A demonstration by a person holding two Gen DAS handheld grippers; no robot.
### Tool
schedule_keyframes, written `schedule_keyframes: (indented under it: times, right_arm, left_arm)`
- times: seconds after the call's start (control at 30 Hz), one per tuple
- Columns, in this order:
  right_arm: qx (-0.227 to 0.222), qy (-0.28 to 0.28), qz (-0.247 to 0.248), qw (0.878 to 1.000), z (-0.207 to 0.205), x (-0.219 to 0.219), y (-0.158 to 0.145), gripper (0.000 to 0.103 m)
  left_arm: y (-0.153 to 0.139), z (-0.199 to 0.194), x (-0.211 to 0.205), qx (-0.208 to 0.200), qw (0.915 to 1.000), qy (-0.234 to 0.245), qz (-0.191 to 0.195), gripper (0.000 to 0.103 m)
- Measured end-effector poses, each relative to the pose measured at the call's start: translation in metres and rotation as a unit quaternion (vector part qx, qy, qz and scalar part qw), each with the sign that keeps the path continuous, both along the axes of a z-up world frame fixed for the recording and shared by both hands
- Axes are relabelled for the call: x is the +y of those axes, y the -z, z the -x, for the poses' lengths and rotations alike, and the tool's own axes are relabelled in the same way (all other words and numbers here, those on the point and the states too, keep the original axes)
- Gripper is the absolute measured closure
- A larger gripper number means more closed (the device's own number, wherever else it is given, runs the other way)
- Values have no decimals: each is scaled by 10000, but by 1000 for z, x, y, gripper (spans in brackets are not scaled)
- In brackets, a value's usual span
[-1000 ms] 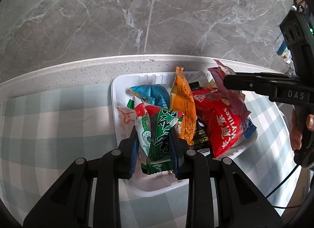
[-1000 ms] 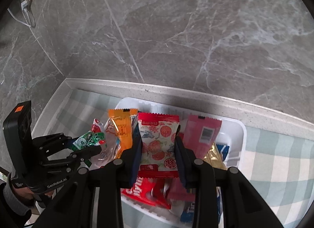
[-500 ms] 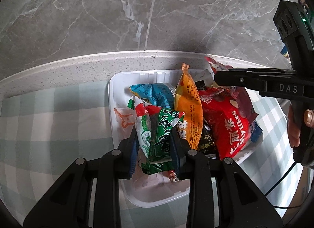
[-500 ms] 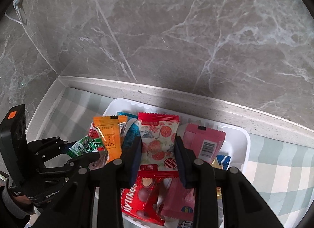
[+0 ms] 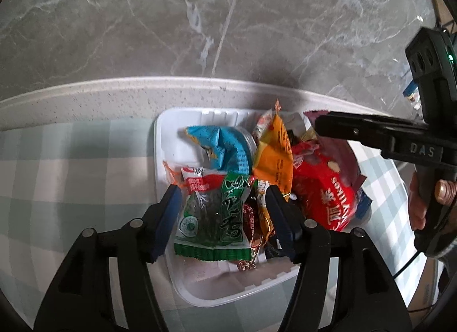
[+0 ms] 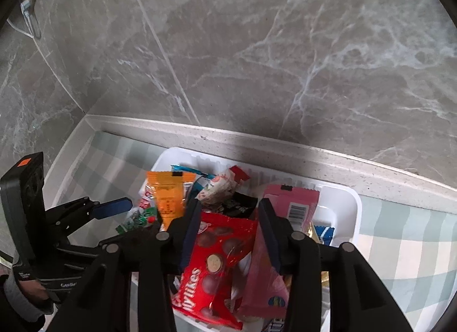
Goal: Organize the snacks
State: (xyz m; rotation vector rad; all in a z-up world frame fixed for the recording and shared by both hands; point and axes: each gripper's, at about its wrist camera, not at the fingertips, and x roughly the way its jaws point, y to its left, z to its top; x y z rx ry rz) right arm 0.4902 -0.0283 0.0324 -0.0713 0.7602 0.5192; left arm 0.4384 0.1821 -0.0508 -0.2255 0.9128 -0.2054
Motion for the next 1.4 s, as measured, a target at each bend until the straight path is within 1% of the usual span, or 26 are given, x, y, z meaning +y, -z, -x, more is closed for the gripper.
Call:
schedule_keyframes:
  times: [0.13,0.17,0.27,0.33,0.43,0.47,0.53,0.6,0.63,0.7,0.73,0.77,0.8,0.87,1.0,1.17,1.4]
  right_arm:
    - [-91,-10,-191,9998,15,-5,-8,55]
    - [-122,-14,-247,9996,20,-6,-11,53]
    - [-261,2,-368,9990,39,-13,-17,49]
    - [-348,25,-413,9985,52,-17,-20,49]
    - [-503,123,-451,9976,74,-28,-25,46]
    - [-574,169,-448,9972,83,-31,-26,42]
    - [-699,286,-432,9962,99,-39,-28,39]
    - [-842,429,-410,9947,119,-47,-29,31]
    - [-895,492,-408,9939,127,-51,-29,29]
    - [-1009,616,-405,9922,144,-58,-28,18]
    - [-1066,674,-402,9912,152,-62,-27,16]
    - [-1110,736,-375,9904,161,-66,-26,13]
    - [-1155,795,-321,9896,169,-69,-26,11]
    - [-1219,878,-270,9883,180,-73,-25,11]
    - [-1275,1029,-293,9861,200,-81,-24,9]
    - [-1380,1176,-361,9828,223,-91,-24,8]
    - [-1472,1283,-365,9801,247,-96,-22,7]
  left_arm:
    - [-10,9,3,-135,9998,-64,102,40]
    - [-13,12,3,-176,9997,-84,114,40]
    - [-23,20,3,-251,9996,-111,92,40]
    - [-30,27,1,-310,9994,-127,72,40]
    - [-42,39,-5,-402,9991,-98,-10,35]
    - [-46,43,-7,-446,9990,-85,-46,35]
    - [-55,52,-14,-527,9985,-28,-113,33]
    - [-65,63,-21,-606,9981,8,-149,24]
    - [-69,68,-25,-636,9979,42,-148,23]
    - [-80,80,-33,-698,9974,109,-165,14]
    - [-82,84,-36,-720,9971,166,-173,11]
    - [-85,88,-40,-749,9968,199,-187,8]
    - [-89,94,-45,-792,9963,255,-192,8]
    - [-94,102,-53,-827,9957,346,-242,8]
    - [-108,121,-71,-983,9928,465,-503,8]
    - [-118,139,-86,-1036,9907,576,-667,8]
    - [-124,159,-94,-1054,9897,667,-700,8]
